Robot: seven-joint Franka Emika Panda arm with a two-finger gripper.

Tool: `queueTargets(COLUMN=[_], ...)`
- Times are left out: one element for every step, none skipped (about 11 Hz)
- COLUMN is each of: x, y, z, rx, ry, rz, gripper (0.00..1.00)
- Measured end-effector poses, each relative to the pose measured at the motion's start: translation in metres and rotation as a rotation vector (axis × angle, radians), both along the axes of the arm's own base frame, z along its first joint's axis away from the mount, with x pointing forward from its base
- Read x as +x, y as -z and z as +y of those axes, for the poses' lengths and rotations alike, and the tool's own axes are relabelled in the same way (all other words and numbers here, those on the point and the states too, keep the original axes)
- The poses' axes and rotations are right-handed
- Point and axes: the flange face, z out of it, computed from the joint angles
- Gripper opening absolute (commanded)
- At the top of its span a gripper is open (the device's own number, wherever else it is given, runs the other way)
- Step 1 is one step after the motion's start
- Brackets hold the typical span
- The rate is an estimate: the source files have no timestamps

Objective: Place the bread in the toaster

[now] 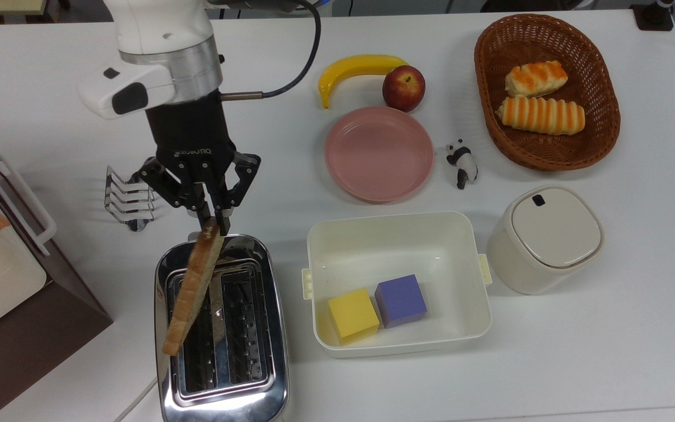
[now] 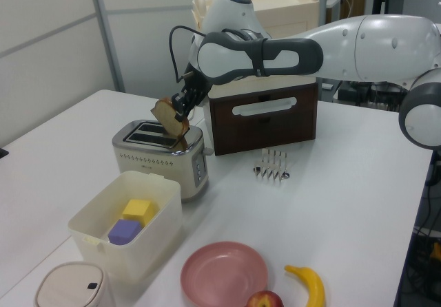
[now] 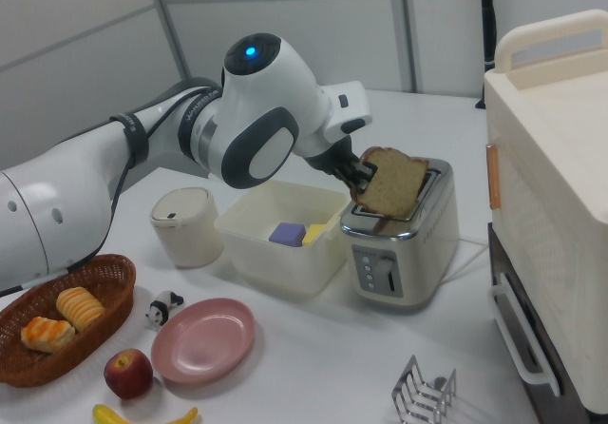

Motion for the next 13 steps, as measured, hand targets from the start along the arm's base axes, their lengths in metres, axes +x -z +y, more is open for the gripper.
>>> queueTargets(x=[-0.001,-0.001,-0.002,-0.002,-0.003,-0.004,-0.004,-0.005,-0.008,-0.013,-0.020,-0.029,-0.039], y=[-0.001,-0.001,-0.002,-0.002,-0.002,-0.004,-0.005,-0.007,-0.008,-0.011,-0.019,-0.027,-0.034], z=[-0.005,-0.010,-0.014,-0.018,-0.022,-0.025,-0.026,-0.027,-0.027,-0.028,-0.031,-0.035,-0.037], rx=[0.011,0.017,0.019,0.018,0.018,0.018,0.017,0.018,0.021,0.024,0.022,0.016,0.001], ry=[0.008,0.016,0.022,0.027,0.032,0.036,0.038,0.037,0.029,0.019,0.014,0.008,-0.004], rz=[-0.002,-0.002,-0.002,-0.002,-0.003,-0.005,-0.007,-0.003,0.020,0.048,0.077,0.116,0.166], gripper=[0.49,0.52,0.55,0.57,0.57,0.59,0.62,0.65,0.68,0.72,0.76,0.83,0.94])
